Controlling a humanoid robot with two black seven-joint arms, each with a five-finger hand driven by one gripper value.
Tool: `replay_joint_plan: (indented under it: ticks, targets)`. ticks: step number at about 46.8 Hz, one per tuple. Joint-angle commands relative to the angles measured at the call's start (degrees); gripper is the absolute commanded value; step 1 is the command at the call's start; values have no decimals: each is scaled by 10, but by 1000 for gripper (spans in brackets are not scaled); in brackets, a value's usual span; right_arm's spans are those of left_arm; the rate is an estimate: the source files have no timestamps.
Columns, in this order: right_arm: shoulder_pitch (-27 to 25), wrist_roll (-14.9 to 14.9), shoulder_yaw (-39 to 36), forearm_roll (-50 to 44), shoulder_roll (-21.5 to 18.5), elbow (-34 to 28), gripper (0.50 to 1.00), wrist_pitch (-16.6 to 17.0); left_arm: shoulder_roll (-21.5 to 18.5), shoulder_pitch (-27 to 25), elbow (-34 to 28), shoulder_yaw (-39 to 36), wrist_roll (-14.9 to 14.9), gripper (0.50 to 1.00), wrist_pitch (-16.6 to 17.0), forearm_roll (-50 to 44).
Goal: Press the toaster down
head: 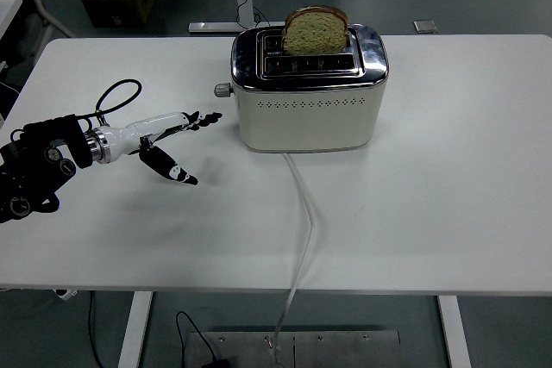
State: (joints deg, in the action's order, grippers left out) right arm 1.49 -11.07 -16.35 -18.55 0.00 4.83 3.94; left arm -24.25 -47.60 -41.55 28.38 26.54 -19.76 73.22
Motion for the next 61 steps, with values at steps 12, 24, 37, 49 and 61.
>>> replay_joint_plan:
  ticks: [12, 24, 37, 49, 61]
  targets:
    - [0, 0, 0, 0, 0, 0, 998, 0, -5, 12, 2, 1, 0, 1000, 0, -64]
    - [0, 0, 0, 0, 0, 0, 998, -1, -12, 12, 27, 0, 0, 1000, -1, -219]
    - [0, 0, 0, 0, 0, 0, 998, 0, -47, 23, 28, 1, 0, 1000, 0, -450]
    - [0, 0, 0, 0, 0, 0, 998, -1, -49, 23, 66, 2, 1, 1000, 0, -591]
    - [0, 0, 0, 0, 0, 0, 998, -1, -33, 23, 106, 4, 1, 1000, -1, -707]
